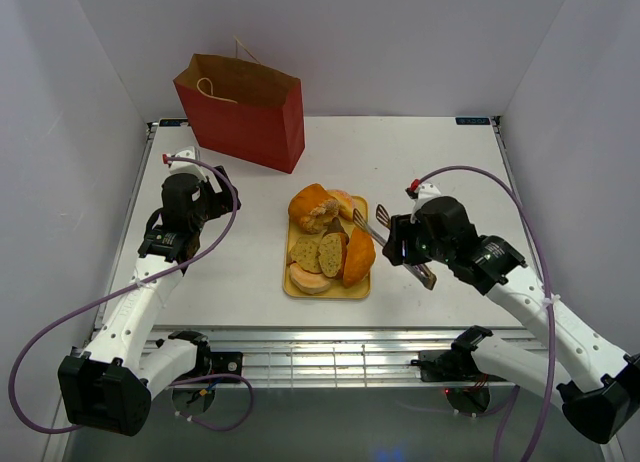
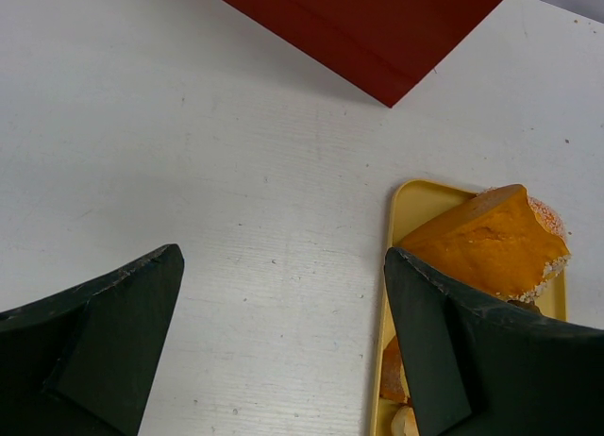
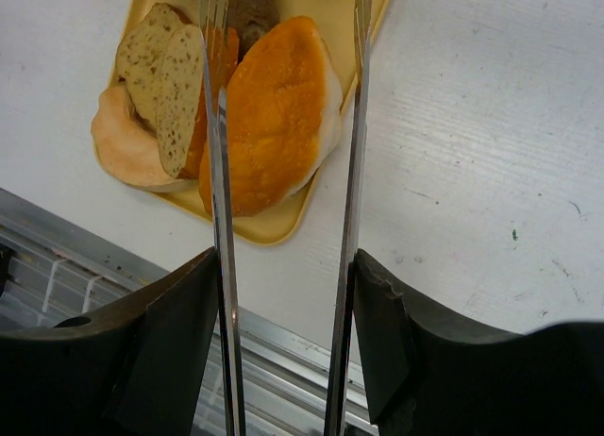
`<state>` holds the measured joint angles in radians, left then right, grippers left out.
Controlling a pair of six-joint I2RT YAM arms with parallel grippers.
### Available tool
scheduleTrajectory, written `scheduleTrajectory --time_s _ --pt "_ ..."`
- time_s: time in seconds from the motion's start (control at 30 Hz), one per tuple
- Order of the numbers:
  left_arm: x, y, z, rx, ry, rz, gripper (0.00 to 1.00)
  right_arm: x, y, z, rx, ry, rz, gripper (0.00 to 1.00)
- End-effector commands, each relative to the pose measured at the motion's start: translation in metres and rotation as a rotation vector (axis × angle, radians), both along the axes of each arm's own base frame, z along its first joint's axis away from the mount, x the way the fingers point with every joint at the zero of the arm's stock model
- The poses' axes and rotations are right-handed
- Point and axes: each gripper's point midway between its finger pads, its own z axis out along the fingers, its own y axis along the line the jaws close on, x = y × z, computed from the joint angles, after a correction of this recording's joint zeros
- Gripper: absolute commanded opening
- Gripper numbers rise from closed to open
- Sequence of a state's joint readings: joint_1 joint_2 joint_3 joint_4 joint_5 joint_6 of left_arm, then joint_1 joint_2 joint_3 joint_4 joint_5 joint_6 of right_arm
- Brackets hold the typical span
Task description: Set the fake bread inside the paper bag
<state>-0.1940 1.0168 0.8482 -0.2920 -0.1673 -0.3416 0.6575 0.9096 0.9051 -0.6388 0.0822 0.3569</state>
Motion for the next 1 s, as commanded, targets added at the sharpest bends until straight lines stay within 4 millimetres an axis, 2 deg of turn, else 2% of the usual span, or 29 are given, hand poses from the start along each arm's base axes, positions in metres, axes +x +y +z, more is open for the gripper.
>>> scheduleTrajectory --time_s 0.0,0.37,0.67,0.97 --pt "0.001 -0.004 0.02 -0.02 -0.052 -0.013 0.98 -0.009 0.003 0.005 0.02 0.014 0.003 0.61" --pt "0.001 -0.004 0.02 -0.019 -0.051 -0.012 0.98 -0.022 0.01 -0.007 -0.014 0.058 0.018 0.61" --pt "0.001 -0.003 0.02 -0.018 -0.052 -0.012 0.98 -0.021 0.015 -0.017 -0.058 0.071 0.015 0.63" --pt "0.001 -0.004 0.021 -0.02 -0.055 -0.017 0.98 -0.013 0.016 -0.018 -0.087 0.061 -0.015 0.63"
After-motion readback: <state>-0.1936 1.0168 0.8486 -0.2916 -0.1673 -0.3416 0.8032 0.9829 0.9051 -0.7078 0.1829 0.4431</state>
